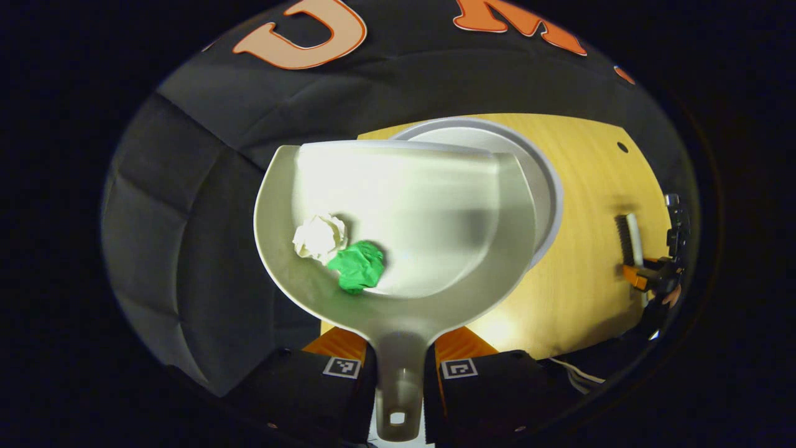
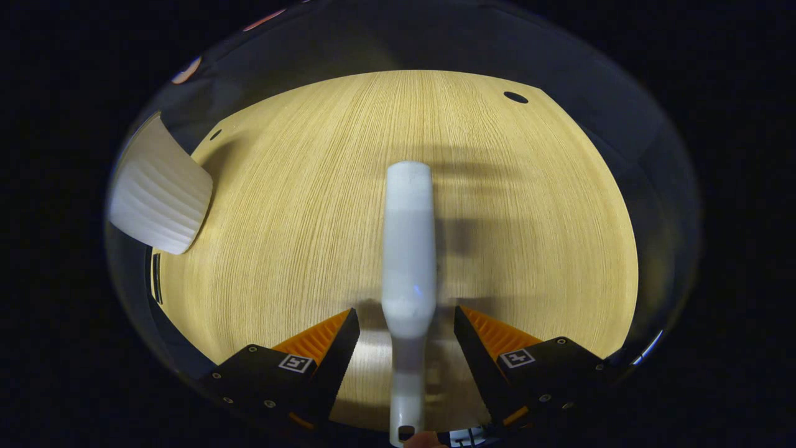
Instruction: Pick up the small broom and dustpan from the desktop, sweep the trash into the dustpan with the broom, and then empty the trash into the garbage bin.
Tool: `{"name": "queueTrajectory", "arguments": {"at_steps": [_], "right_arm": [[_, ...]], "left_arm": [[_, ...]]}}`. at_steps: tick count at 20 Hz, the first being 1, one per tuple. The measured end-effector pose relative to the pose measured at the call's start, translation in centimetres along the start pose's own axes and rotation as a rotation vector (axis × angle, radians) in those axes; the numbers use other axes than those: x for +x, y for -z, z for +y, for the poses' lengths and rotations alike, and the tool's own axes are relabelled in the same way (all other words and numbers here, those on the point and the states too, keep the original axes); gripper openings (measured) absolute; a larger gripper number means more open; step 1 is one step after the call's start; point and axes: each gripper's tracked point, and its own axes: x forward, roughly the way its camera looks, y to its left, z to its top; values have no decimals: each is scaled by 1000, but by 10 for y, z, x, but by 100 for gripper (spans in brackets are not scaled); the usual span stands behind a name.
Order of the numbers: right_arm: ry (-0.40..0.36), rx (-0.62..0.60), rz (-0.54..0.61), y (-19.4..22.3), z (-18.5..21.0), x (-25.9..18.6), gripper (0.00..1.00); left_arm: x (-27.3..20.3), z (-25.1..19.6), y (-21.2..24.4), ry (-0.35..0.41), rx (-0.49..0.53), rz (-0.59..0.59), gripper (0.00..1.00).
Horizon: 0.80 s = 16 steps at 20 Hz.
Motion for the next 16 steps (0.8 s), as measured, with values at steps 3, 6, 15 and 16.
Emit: {"name": "queueTrajectory", "arguments": {"at_steps": [3,6,15,16], "right_arm": [[1,-4,3,0,1,-1,93],[2,-13,10,1,2,-1,93],[2,10,4,0,-4,-7,93],[3,11,6,0,-4,-8,93]], "left_arm": [[-3,14,-3,-64,133,14,33],[-6,29,-3,-114,258,32,33],[-17,90,-19,-428,665,49,33],[-18,91,-22,-466,705,59,33]]}}
